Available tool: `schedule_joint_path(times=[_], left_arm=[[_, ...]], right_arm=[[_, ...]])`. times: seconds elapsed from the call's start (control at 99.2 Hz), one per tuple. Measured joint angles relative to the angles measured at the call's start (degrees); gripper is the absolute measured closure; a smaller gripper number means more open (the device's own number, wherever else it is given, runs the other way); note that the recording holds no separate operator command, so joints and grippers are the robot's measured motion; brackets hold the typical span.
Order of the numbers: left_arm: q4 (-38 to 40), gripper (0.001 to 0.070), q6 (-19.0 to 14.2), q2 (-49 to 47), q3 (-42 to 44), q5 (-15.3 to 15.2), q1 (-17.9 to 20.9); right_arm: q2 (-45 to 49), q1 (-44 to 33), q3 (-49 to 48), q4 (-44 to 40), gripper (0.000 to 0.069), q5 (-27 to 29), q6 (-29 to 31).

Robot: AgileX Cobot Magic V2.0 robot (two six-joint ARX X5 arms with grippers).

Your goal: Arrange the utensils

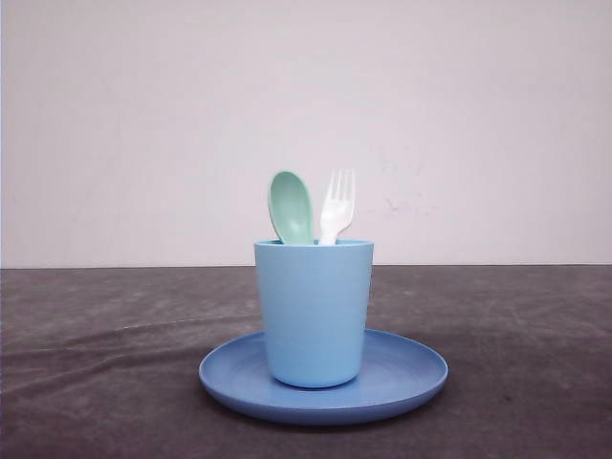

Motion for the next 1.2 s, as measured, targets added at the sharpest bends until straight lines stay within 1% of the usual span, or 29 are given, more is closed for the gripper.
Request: schedule_joint_path(times=[0.151, 0.282, 0.363, 0.454, 0.605, 0.736, 1.2], left_arm=[[-1.07, 0.0687, 0.02, -6.10, -7.96, 0.66, 3.69], [-1.38, 0.0687, 0.04, -11.43, -12.13, 1.57, 5.95], [-1.38, 0.0687, 0.07, -14.19, -14.01, 1.79, 6.67], [-2.89, 0.0687, 0.17, -16.65, -15.41, 2.03, 6.93], [-2.93, 0.0687, 0.68, -19.21, -15.41, 2.40, 6.93], [-2.95, 0.0687, 1.27, -19.19, -15.41, 2.45, 7.19], [-2.93, 0.0687, 1.29, -19.19, -15.41, 2.80, 7.41]], right_arm=[[0.00, 0.00, 0.00, 0.00, 0.0687, 0.00, 0.00], [0.00, 0.00, 0.00, 0.00, 0.0687, 0.00, 0.00], [0.00, 0.00, 0.00, 0.00, 0.0687, 0.02, 0.00], [0.00, 0.00, 0.00, 0.00, 0.0687, 0.00, 0.00], [0.00, 0.00, 0.00, 0.00, 0.0687, 0.00, 0.00], [0.00, 0.00, 0.00, 0.00, 0.0687, 0.00, 0.00], [0.00, 0.00, 0.00, 0.00, 0.0687, 0.00, 0.00]])
